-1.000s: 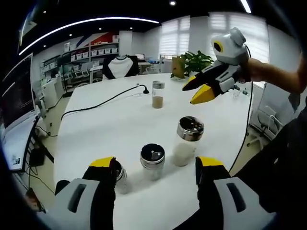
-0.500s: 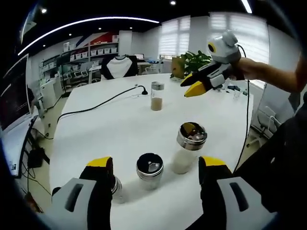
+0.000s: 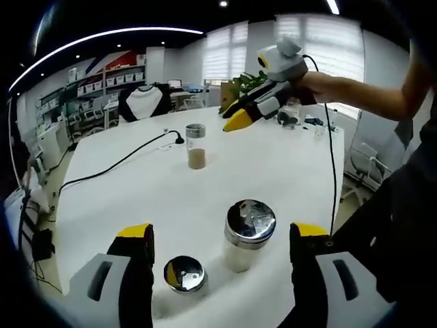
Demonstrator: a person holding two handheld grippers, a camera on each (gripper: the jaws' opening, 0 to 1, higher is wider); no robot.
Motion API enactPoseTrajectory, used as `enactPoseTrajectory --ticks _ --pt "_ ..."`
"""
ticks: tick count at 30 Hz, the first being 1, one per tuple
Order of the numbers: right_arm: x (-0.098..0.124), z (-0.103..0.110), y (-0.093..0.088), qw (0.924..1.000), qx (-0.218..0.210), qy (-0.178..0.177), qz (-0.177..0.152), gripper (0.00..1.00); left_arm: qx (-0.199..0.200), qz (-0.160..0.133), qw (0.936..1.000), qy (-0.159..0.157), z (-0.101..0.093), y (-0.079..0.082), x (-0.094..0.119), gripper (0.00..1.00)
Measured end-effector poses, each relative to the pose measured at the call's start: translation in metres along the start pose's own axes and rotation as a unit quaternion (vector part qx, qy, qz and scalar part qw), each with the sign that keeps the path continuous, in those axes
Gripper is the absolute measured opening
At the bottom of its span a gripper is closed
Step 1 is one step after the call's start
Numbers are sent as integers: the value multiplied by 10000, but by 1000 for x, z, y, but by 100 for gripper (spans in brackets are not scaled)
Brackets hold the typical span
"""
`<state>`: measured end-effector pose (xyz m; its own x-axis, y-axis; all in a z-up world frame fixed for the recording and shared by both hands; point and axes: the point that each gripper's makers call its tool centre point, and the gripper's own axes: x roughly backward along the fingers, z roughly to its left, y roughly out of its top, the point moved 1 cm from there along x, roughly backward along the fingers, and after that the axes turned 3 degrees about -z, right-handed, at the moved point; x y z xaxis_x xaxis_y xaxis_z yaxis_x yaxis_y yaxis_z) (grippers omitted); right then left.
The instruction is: Rotate the seasoning bottle until the label or dispensing opening points toward the visible target arrow and the bottle remains upright within the marked orientation range
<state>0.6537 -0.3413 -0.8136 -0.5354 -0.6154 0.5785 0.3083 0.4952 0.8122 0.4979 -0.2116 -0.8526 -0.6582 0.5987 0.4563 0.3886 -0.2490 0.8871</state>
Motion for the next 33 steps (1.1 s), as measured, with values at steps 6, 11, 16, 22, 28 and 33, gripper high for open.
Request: enactPoseTrajectory --ticks 6,11,16,22,28,33 --pt "-6 -25 8 9999 18 -110 -7 42 40 13 10000 1 0 3 -3 86" --pt "-15 -44 14 9998 19 -223 0 42 13 56 10000 20 2 3 -4 86" --pt "-28 -58 9 9993 -35 -379 56 42 40 118 9999 71 6 1 -3 85" --pt "-41 -76 3 9973 -115 -717 54 42 76 157 9998 84 11 0 -5 85" --pt "-61 -88 0 9963 -287 -805 92 42 40 163 9998 64 15 3 -9 85" --pt "-78 -89 -2 9962 -507 -703 90 42 32 152 9998 123 19 4 -9 85"
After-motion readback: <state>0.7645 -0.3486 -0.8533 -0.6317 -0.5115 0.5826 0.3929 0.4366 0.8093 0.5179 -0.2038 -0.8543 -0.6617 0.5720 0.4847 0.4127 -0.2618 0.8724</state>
